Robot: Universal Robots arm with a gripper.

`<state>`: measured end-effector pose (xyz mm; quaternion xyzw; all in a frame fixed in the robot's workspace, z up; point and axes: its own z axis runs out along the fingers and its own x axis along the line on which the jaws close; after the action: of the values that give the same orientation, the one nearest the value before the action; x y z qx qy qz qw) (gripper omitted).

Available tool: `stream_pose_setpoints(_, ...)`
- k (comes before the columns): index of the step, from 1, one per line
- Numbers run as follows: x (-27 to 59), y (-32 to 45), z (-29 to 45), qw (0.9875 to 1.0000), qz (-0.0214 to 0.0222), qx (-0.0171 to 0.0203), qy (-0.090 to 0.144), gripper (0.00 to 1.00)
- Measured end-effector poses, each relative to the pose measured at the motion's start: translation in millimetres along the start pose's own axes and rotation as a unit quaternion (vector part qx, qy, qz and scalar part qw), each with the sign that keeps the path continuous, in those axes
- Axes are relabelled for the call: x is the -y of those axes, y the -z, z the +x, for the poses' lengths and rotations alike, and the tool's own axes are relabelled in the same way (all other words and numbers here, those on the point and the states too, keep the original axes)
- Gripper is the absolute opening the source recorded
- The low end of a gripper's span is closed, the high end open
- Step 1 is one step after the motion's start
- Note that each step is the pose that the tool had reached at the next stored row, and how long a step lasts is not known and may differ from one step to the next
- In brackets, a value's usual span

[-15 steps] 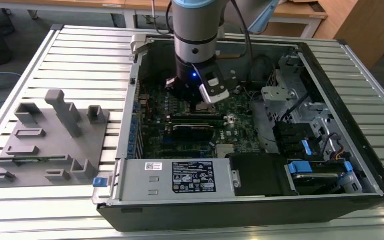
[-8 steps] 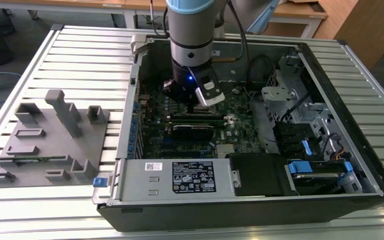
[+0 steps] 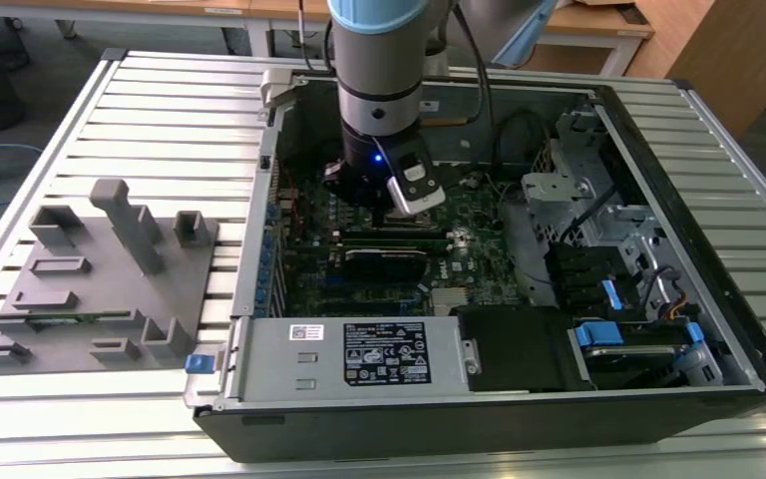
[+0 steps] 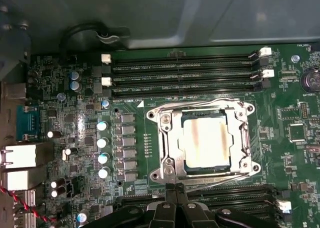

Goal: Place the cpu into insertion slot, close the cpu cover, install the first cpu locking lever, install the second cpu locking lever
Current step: 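Install the second cpu locking lever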

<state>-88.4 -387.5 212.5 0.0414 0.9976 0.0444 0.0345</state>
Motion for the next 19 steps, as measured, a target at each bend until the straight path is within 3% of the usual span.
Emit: stream_pose_setpoints(19, 1.0, -3.9, 5.1, 1.0000, -0.0023, -0.0002, 0.000, 0.11)
